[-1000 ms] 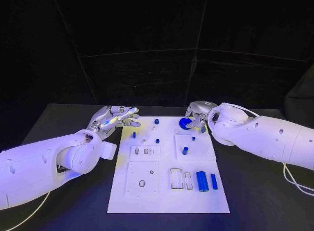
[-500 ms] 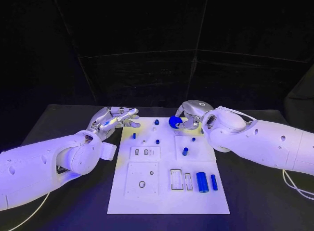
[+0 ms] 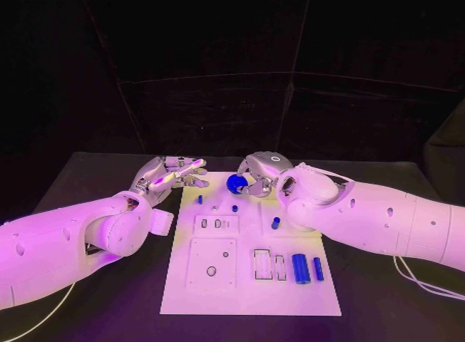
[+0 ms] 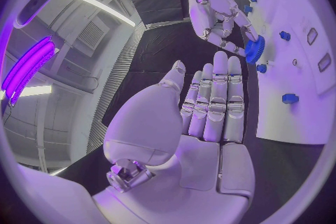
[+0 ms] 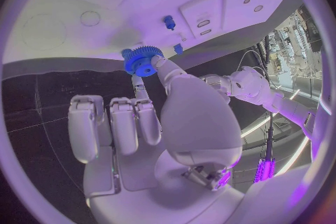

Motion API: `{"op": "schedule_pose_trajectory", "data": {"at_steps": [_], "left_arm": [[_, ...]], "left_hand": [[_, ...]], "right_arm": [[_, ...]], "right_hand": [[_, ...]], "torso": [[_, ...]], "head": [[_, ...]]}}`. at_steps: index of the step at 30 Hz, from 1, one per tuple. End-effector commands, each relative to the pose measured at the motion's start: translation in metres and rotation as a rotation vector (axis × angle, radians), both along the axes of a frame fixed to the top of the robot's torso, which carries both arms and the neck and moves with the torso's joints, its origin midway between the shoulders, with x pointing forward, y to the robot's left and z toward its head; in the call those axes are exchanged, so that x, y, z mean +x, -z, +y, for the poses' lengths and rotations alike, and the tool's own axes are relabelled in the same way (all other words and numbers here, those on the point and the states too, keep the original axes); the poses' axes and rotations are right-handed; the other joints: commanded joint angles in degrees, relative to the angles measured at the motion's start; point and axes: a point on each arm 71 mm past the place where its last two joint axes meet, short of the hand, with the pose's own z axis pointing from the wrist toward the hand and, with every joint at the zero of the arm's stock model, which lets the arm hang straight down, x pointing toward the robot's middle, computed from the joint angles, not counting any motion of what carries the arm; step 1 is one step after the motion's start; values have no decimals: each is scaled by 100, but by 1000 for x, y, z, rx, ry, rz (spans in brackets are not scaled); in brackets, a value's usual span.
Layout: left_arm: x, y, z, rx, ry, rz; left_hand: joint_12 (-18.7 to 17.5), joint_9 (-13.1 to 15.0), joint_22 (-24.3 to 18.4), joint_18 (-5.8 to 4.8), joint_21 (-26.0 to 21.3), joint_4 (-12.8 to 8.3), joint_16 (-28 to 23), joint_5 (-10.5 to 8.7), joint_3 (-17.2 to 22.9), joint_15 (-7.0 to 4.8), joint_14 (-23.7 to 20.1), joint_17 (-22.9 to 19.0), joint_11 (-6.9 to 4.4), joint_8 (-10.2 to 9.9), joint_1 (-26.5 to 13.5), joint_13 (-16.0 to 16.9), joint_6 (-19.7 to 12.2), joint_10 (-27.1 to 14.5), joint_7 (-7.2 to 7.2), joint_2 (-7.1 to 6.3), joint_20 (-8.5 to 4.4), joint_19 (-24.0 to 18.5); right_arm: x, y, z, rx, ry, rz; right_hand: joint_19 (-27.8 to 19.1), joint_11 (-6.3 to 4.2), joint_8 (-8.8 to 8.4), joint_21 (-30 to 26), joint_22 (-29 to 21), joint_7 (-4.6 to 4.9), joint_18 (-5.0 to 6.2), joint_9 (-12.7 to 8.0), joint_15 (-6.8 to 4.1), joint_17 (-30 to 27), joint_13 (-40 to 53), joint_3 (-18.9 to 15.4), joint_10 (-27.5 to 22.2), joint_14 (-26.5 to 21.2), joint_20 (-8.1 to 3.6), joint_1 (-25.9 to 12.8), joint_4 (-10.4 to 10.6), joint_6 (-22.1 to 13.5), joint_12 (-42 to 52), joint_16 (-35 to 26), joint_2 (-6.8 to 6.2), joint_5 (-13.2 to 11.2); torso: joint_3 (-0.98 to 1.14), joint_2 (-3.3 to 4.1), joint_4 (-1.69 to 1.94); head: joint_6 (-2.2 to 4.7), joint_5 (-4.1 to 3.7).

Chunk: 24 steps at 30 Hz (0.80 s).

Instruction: Assemble the parts on the task board

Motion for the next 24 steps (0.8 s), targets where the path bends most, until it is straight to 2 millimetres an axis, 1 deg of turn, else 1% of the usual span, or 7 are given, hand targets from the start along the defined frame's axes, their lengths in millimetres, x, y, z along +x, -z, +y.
{"op": "schedule_pose_trajectory", "data": {"at_steps": [1,3,9,11,14,19,24], "left_arm": [[0,-1,-2,-6,15,2],[0,-1,-2,-6,16,2],[0,-1,-2,-6,16,2],[0,-1,-2,-6,15,2],[0,-1,-3,-6,16,2],[0,-1,-3,-6,16,3],[0,-1,-3,-5,16,3]], "left_hand": [[-18,-7,-8,30,-36,-22,-19,-3,-4,-19,-2,9,-4,-26,-20,-7,-15,-25,2,51,5,38],[-20,-6,-8,30,-37,-23,-20,-3,-4,-18,-3,11,-4,-26,-20,-7,-16,-25,2,51,6,38],[-20,-6,-8,30,-37,-23,-20,-3,-4,-18,-3,11,-4,-26,-20,-7,-16,-25,2,51,6,38],[-20,-6,-8,30,-37,-23,-20,-3,-4,-18,-3,11,-4,-26,-20,-7,-16,-25,2,51,6,38],[-20,-6,-8,30,-37,-23,-20,-3,-4,-18,-3,11,-4,-26,-20,-7,-16,-25,2,51,6,38],[-20,-6,-8,30,-37,-23,-20,-3,-4,-18,-3,11,-4,-26,-20,-7,-16,-25,2,51,6,38],[-20,-6,-8,30,-37,-23,-20,-3,-4,-18,-3,11,-4,-26,-20,-7,-16,-25,2,51,6,38]], "right_arm": [[1,5,4,-32,-1,2],[2,9,6,-39,-2,12],[5,14,11,-51,1,26],[6,15,13,-51,1,25],[7,15,15,-48,3,19],[9,15,17,-41,13,3],[10,14,18,-36,19,-6]], "right_hand": [[524,-42,-18,19,1391,-99,-102,6,-36,1001,1262,44,440,501,-40,-83,-1,143,3,16,2,-42],[524,-42,-20,20,1392,-99,-102,6,-35,1001,1261,47,440,501,-40,-86,-2,143,3,16,0,-50],[521,-41,-24,18,1386,-99,-101,6,-34,997,1265,56,442,500,-39,-92,-3,143,5,15,-4,-75],[521,-41,-24,18,1386,-99,-101,6,-34,997,1265,56,442,500,-39,-92,-3,143,5,15,-4,-75],[525,-41,-27,20,1392,-99,-102,6,-33,1001,1262,60,440,501,-38,-92,-6,141,3,16,-7,-82],[527,-40,-39,21,1396,-95,-103,3,-31,1000,1256,67,436,501,-37,-92,-13,126,-3,16,-18,-92],[528,-29,-68,21,1397,-82,-103,0,-22,988,1243,82,425,498,-31,-112,-20,94,-16,11,-44,-157]], "torso": [[5,1,5],[6,1,10],[-6,-3,10],[-4,-4,1],[9,0,-5],[1,-2,-3],[4,-3,-7]], "head": [[-16,16],[-23,19],[-26,40],[-29,59],[-33,66],[-35,66],[-35,75]]}}
